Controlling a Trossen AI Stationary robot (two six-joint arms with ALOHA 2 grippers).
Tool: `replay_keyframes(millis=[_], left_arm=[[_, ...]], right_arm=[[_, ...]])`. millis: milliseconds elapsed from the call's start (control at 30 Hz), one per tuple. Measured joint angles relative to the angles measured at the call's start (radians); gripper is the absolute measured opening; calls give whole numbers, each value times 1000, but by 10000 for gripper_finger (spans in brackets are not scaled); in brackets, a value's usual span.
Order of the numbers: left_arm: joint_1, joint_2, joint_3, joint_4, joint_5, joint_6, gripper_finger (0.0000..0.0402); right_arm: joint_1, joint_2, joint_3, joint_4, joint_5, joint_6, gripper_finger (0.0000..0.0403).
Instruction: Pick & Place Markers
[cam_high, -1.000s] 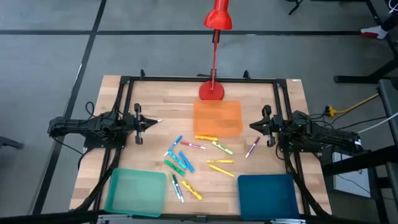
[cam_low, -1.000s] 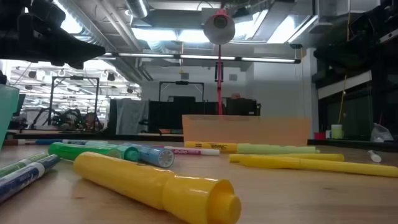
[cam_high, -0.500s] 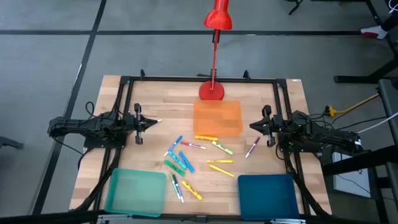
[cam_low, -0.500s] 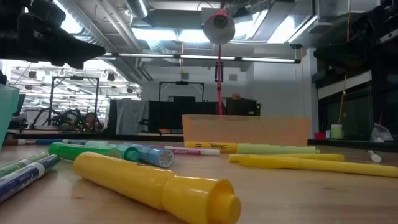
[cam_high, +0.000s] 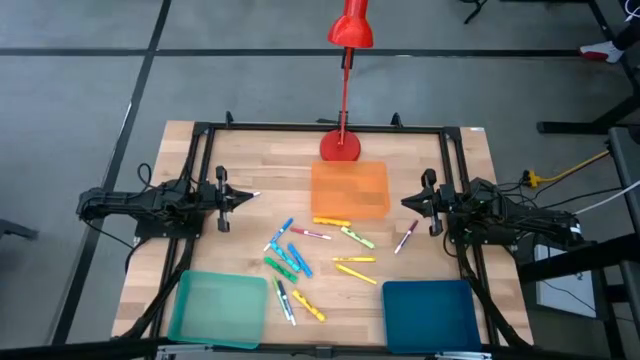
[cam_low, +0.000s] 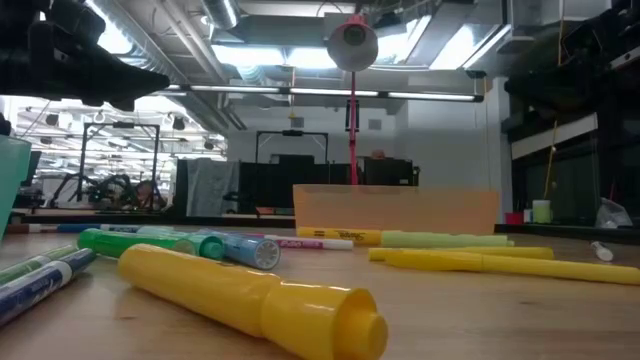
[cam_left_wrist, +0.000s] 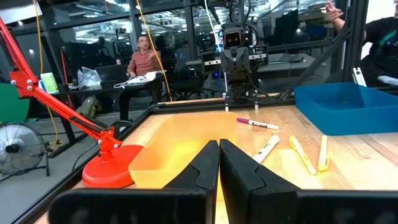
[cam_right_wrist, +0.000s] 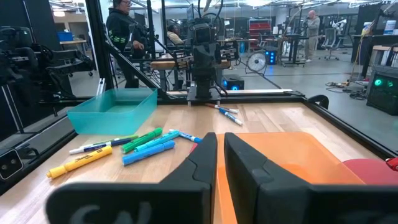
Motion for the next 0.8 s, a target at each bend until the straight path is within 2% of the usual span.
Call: replay_keyframes(millis=[500,800], left_arm=[[0,0,0,0,0,0,10],[0,0,0,0,0,0,7]], right_arm=[[0,0,0,28,-3,17,32],[0,0,0,179,-2,239,32]])
